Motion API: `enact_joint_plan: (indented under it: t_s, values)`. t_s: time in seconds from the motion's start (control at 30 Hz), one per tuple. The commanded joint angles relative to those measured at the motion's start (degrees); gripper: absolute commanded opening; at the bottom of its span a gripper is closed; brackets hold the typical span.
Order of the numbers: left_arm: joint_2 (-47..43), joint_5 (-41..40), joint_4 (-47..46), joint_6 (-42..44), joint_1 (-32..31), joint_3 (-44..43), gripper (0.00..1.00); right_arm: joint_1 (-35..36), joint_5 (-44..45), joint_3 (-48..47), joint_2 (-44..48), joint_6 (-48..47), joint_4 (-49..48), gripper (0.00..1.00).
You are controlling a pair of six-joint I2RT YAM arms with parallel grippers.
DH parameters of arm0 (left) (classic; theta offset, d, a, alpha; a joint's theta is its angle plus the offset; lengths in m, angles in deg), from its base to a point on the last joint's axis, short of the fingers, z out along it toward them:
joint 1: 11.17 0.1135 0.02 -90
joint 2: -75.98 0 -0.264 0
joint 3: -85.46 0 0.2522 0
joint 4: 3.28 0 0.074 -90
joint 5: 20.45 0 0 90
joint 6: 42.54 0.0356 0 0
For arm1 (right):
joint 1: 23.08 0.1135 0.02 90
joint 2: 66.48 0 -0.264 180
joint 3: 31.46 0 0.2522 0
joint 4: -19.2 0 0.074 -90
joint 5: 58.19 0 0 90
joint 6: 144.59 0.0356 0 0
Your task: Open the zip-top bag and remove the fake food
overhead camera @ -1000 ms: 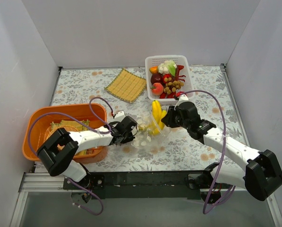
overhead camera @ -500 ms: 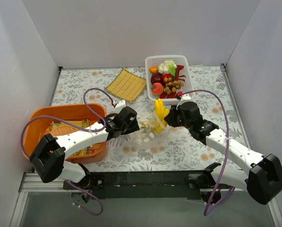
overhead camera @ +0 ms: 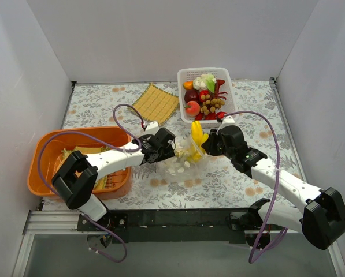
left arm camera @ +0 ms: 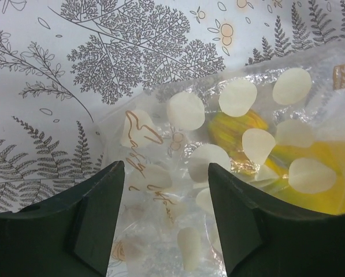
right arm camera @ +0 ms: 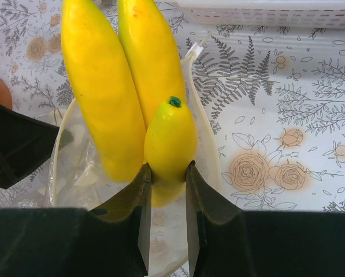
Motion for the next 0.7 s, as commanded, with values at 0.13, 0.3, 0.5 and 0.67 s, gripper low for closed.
enact_joint_plan:
  t_s: [0.13,0.3,0.5,0.67]
  values:
    - [3.87,-3.45,-2.05,1.05,0.16,-0.31,0.56,-0.2,1.46,-0.23,0.29,0.78,-4.08,0.04]
    - [4.65,-3.09,-5.22,1.22,0.16,0.84,0.23,-0.2,1.81,0.29,0.03,1.05,-4.43,0.03]
    - [5.09,-6.69,-5.41,2.1,0.24,1.54,0.0,-0.2,3.39,0.12,1.7,0.61,-3.38,0.02]
    - [3.78,-9.25,-4.7,2.54,1.3,1.72,0.0,-0.29,4.18,-0.41,2.49,-0.36,-1.46,0.02]
